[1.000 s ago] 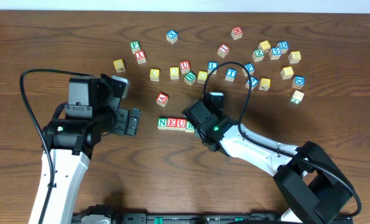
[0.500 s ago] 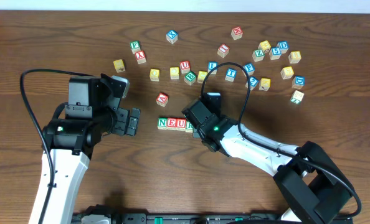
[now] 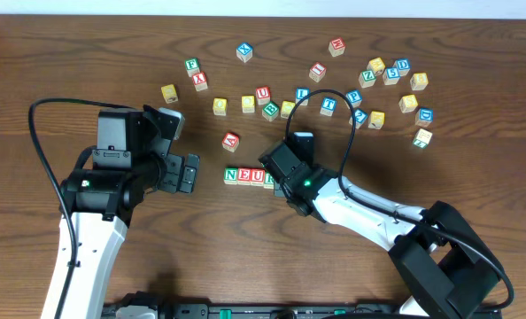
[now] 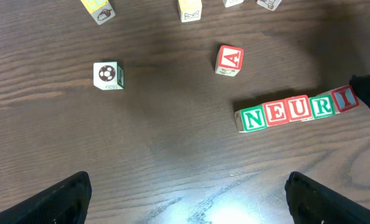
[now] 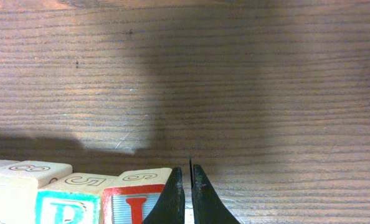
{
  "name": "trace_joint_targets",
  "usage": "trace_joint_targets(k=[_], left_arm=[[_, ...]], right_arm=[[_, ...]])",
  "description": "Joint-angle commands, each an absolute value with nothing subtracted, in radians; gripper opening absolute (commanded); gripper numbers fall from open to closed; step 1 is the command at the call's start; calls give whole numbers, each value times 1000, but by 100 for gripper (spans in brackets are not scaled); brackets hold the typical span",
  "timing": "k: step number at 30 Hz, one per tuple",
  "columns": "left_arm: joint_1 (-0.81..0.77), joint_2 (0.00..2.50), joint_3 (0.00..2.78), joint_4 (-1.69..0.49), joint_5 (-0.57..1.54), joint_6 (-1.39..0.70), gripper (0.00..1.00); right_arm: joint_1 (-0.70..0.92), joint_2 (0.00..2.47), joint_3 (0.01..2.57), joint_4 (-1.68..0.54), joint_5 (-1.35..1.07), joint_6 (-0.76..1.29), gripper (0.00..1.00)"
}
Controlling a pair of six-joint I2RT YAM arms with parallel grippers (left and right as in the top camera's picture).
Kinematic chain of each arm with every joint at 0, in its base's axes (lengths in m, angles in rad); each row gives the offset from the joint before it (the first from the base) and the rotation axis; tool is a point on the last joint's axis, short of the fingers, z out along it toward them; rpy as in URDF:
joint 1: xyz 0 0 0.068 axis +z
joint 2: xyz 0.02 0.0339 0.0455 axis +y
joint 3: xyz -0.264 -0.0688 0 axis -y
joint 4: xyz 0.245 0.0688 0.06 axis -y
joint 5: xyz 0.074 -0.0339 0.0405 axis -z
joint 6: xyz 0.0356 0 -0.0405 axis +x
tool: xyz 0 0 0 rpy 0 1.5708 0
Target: Spell out NEURIPS
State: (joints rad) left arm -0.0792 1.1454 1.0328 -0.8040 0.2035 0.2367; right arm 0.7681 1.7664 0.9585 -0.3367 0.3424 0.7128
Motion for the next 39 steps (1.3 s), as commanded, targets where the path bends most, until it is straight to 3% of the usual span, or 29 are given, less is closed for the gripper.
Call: trace_joint_targets(k=[1,39], left_arm=[[-75,1145,1060,-804,194,242,98],[-75,1145,1060,-804,194,242,98]], right_arm=[[785,1772,952,-342,333,738,1],[785,1772,952,-344,306,770,1]])
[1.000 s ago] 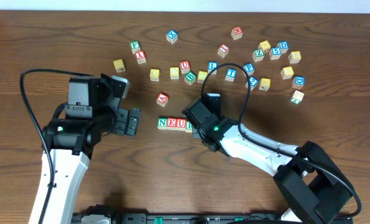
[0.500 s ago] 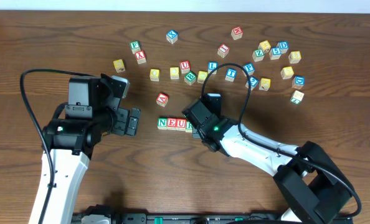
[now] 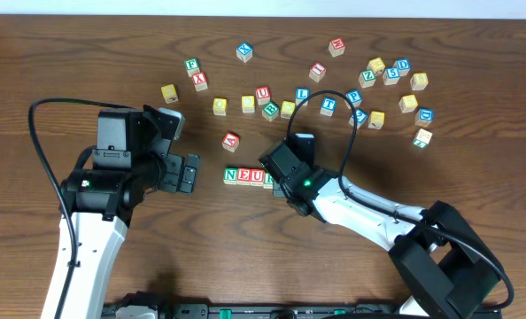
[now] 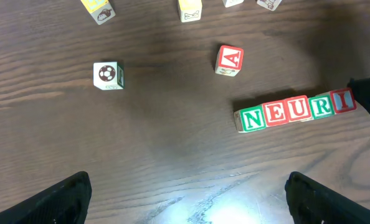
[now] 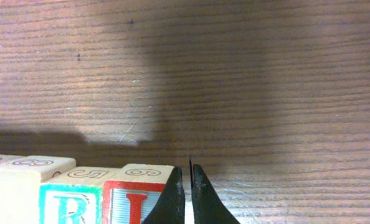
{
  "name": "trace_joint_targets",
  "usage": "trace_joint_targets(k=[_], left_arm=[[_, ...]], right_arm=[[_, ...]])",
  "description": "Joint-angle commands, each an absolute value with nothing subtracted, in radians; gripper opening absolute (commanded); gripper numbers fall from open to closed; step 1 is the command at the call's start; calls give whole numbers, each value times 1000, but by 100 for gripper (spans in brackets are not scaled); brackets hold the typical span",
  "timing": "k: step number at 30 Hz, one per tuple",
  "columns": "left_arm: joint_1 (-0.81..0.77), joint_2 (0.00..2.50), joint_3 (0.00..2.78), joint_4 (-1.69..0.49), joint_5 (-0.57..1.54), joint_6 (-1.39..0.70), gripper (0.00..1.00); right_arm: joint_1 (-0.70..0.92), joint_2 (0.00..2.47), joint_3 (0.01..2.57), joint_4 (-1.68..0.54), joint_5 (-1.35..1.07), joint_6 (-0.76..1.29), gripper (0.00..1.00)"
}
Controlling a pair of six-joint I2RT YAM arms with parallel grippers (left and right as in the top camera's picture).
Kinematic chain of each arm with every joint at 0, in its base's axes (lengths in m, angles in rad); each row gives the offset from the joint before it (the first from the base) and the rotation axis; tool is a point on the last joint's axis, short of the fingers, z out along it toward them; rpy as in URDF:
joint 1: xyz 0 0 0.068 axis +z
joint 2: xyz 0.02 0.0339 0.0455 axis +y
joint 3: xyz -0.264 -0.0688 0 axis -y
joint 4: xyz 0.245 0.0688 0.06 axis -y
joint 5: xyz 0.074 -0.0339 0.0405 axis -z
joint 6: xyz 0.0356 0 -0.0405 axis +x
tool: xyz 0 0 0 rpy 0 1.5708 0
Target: Spell out NEURIPS
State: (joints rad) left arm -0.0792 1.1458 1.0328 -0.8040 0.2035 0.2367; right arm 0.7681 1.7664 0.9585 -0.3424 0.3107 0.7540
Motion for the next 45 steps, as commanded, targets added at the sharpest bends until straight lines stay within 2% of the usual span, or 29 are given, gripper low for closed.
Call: trace_joint_targets(k=[1,32,40,45], left_arm=[[-75,1145,1060,-804,194,242,98],[-75,1145,1060,-804,194,242,98],[-75,1145,1060,-804,194,242,98],[-75,1145,1060,-804,194,242,98]], right_arm=[[785,1772,952,-344,308,770,1],[760,1755,991,-342,465,715,1],[761,1704,1003,-328,446,653,1],[761,1650,1003,-319,350,572,1]])
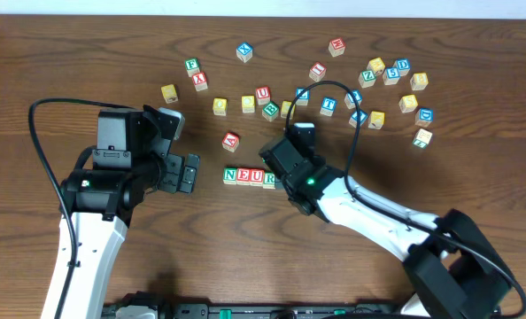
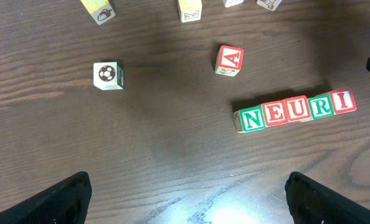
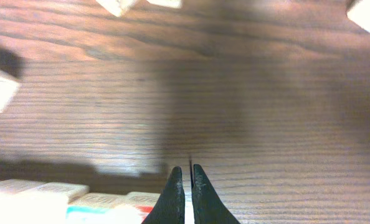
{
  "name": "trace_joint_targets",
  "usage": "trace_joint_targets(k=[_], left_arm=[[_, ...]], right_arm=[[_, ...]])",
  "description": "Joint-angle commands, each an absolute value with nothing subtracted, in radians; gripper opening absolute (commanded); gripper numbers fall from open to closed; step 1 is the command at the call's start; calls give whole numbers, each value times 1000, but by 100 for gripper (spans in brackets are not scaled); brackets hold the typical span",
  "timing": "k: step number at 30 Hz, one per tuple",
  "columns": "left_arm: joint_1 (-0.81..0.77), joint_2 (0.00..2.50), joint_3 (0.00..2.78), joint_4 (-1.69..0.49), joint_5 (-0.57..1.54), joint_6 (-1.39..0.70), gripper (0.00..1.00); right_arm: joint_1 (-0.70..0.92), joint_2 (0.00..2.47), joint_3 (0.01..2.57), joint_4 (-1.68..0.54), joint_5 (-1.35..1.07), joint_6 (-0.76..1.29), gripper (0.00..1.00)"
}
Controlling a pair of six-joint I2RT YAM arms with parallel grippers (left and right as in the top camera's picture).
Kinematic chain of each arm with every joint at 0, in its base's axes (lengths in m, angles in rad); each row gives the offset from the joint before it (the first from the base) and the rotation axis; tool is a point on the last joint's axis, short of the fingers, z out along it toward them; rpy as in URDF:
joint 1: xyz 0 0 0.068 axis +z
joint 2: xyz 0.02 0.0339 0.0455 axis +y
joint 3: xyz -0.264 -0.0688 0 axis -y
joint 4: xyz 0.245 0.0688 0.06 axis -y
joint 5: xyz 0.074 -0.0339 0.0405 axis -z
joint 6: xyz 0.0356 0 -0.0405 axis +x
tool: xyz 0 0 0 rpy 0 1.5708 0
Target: Spell out NEURIPS
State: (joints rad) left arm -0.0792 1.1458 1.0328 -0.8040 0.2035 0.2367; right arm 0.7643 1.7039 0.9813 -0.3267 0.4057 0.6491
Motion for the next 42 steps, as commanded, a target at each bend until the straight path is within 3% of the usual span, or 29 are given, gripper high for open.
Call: trace_joint_targets(k=[1,11,24,42], left_arm=[[-75,1145,1060,-804,194,243,98],[-75,1145,1060,-804,194,242,98],[-75,1145,1060,-804,194,242,98],[-75,1145,1060,-804,194,242,98]], right_arm=[[762,1639,1003,-317,328,554,1],[813,1610,1003,-344,203,497,1],[865,1610,999,-469,202,598,1],[950,1668,946,-406,241,658,1]])
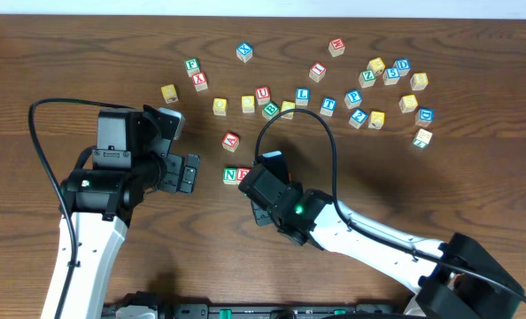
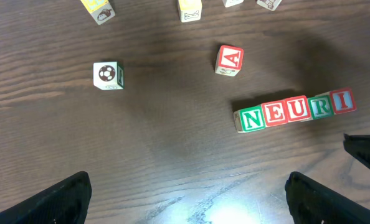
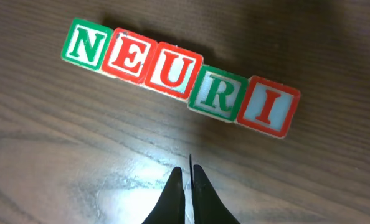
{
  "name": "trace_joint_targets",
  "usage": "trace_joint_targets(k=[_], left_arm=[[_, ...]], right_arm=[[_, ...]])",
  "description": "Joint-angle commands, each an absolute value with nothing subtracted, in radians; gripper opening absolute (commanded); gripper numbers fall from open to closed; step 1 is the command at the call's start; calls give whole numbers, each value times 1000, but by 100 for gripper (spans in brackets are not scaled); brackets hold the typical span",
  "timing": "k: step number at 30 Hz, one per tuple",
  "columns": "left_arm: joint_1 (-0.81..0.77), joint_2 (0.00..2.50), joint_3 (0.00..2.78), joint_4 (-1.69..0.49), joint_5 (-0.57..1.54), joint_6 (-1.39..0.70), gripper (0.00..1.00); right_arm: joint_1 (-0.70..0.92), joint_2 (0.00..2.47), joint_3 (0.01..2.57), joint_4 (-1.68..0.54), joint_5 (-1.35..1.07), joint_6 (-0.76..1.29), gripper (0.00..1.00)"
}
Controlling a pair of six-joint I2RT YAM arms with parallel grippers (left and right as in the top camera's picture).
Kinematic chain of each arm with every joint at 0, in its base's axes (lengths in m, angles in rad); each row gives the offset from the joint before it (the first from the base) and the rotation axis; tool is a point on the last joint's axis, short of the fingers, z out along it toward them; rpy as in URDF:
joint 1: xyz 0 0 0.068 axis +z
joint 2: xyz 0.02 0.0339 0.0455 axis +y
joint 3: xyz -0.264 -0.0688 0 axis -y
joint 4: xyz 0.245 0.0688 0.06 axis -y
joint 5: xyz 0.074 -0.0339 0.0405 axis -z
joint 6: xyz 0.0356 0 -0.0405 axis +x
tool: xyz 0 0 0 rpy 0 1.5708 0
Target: Spell out NEURIPS
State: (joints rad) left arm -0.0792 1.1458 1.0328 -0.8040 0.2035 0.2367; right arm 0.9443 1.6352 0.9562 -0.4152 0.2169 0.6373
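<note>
A row of letter blocks reading N E U R I [image 3: 172, 71] lies on the wooden table, the red I [image 3: 267, 107] at its right end. My right gripper [image 3: 189, 171] is shut and empty, raised just off the near side of the row below the R. From overhead its wrist [image 1: 265, 184] covers most of the row, so only the N and E [image 1: 236, 175] show. My left gripper [image 2: 188, 199] stands open and empty, well to the left of the row [image 2: 295, 110].
A red A block [image 2: 229, 60] lies just behind the row, and a soccer-ball block [image 2: 107, 75] farther left. Several loose letter blocks [image 1: 334, 89] are scattered across the back of the table. The left arm [image 1: 112, 177] stands at the left.
My right gripper, still shut, has moved from behind the row's right end to the near side and now looks down on the whole row. The blocks and the left arm have not moved.
At first my shut right gripper was low on the table against the I block, which sat slightly out of line. Then the I stood closer in line with NEUR. After that the gripper was off behind the row, and now it is over the near side.
</note>
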Motion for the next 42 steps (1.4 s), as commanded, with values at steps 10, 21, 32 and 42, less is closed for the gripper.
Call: trace_joint_targets(k=[10,21,32,42], left_arm=[[-75,1145,1060,-804,194,243,98],[-75,1145,1060,-804,194,242,98],[-75,1145,1060,-804,194,242,98],[-75,1145,1060,-804,194,242,98]], right_arm=[[946,1716,946,-396,245,669,1],[913,1748,946,-394,233,684,1],[903,1753,946,-382,238,683,1],[903,1772,946,-369,252,683,1]])
